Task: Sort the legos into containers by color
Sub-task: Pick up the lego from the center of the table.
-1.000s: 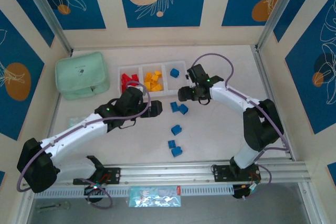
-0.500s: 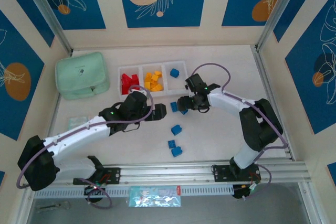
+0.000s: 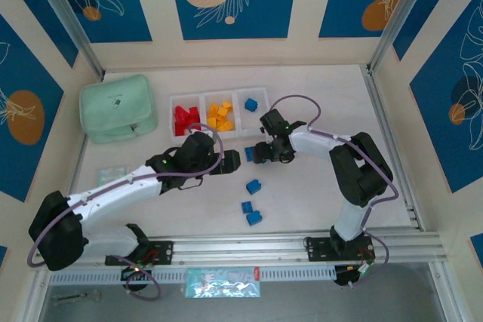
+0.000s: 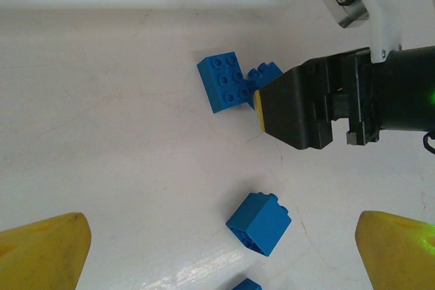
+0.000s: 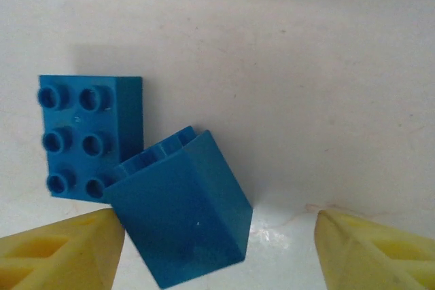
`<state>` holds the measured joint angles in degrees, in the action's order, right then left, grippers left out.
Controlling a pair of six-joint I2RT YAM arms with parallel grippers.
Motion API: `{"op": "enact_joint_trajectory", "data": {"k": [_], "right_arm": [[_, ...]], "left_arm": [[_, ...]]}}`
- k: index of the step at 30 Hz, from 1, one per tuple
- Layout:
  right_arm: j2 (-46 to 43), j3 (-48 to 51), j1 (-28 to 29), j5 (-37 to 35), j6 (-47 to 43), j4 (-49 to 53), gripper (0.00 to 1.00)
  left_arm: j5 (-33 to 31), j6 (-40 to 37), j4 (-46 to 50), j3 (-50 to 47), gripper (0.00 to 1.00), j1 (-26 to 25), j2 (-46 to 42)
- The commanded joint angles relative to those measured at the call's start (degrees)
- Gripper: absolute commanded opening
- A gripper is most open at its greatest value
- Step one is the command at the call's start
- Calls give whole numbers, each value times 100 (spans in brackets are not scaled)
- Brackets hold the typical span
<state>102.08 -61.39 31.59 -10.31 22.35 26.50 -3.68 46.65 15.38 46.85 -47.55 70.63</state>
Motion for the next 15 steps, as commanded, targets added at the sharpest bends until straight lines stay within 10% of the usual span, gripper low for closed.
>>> {"op": "enact_joint_trajectory", "data": {"k": [1,15], "right_arm": [[92,-241,90,16,-72,108,66],[90,-383,244,-268,-210,263,40]], "left_arm": [[-133,1,-24,61,100,-44,40],[-201,-41,53,70,99,-51,-10]]}}
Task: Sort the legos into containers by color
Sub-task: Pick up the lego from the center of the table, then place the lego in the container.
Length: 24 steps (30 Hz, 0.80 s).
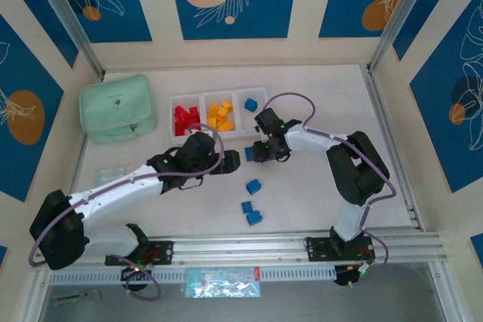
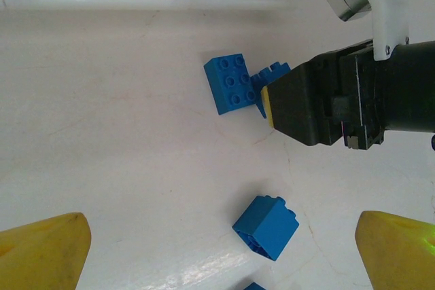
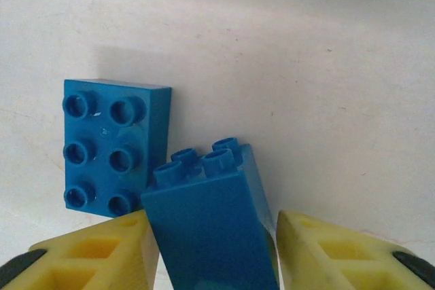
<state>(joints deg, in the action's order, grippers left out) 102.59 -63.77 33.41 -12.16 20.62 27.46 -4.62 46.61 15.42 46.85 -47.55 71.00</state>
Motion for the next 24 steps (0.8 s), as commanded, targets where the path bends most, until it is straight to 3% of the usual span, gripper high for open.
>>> {"op": "enact_joint_trajectory", "data": {"k": [1,6,15,24], "right_arm": [[26,-151,76,-104,-42,192,38],[-142,-167,117,-198,-60,320,32],[-678,-375,123,-232,-115,510,30],[-46,-1602,-145,-250,-133,634,30]], "left_arm": [[-109,-41,49,70,99,-47,-57],[-109,-38,71,67,99,-46,-121],[-354,-234,326,149,99,-11,-492],[-261,-401,537,336,99,229,-605]]}}
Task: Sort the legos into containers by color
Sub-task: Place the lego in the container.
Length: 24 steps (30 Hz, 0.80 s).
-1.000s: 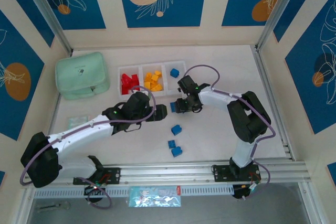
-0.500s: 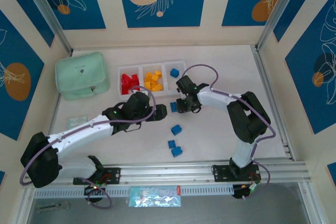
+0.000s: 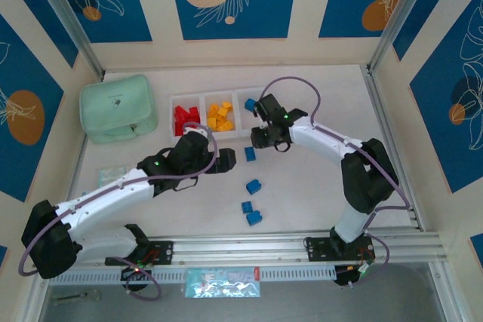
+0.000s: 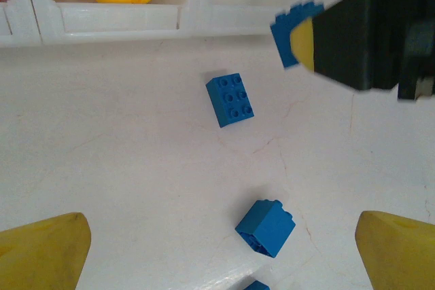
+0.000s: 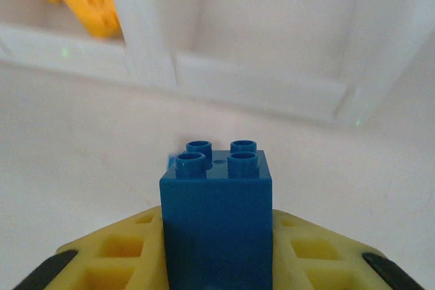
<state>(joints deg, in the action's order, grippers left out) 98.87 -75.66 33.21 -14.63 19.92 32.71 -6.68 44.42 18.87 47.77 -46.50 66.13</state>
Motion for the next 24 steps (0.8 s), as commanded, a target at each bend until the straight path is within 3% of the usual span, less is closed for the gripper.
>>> {"op": "enact_joint_trajectory", "data": {"k": [1,18,24], "right_arm": [[447,-575,-147,-20,-63,136,30],[2573,-2840,-526,-20,-129,344,31],[2678,-2965,-537,-40,-128,324,42]], "left_arm": [[-30,-208,193,259,99,156,-138],[231,-15,7,141,99,661,-202],[268,-20,46,171,99,713,-158]]}}
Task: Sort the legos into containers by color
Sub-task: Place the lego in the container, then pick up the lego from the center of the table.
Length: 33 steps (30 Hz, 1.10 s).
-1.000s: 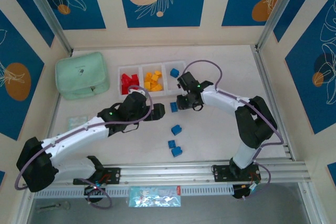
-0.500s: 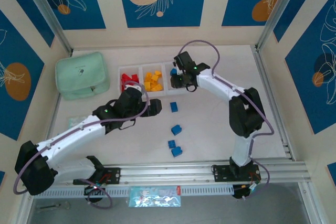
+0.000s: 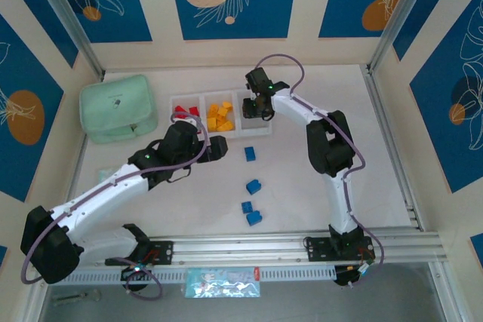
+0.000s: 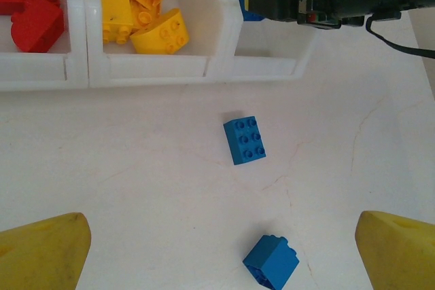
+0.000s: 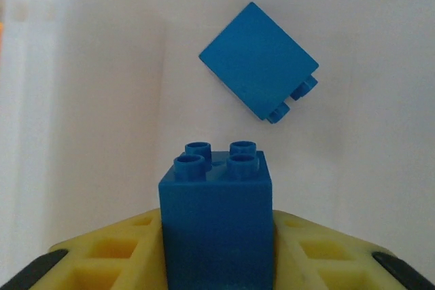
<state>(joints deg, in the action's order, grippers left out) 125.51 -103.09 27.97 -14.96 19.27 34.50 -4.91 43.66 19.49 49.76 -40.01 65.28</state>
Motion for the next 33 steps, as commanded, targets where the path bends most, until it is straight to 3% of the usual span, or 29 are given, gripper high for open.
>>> {"op": "enact_joint_trajectory", "data": {"k": [1,5,12,24,33], "right_arm": [[-27,-216,-6,-7,-58,136,45],[-303,-182,7,2,-74,140,52],[-1065,266,124,31,-124,66,52],[-2407,2141,564,-93,144,-158,52],[-2496,2777,1014,-259,438,-218,58]], "left_arm": [[81,47,-6,-21,99,65,-76],[69,3,66,50,99,67,-56],[182,-81,157,130,99,63,-24],[289,11,175,-218,99,-105,-180],[273,387,-438,-829,99,-435,-138]]}}
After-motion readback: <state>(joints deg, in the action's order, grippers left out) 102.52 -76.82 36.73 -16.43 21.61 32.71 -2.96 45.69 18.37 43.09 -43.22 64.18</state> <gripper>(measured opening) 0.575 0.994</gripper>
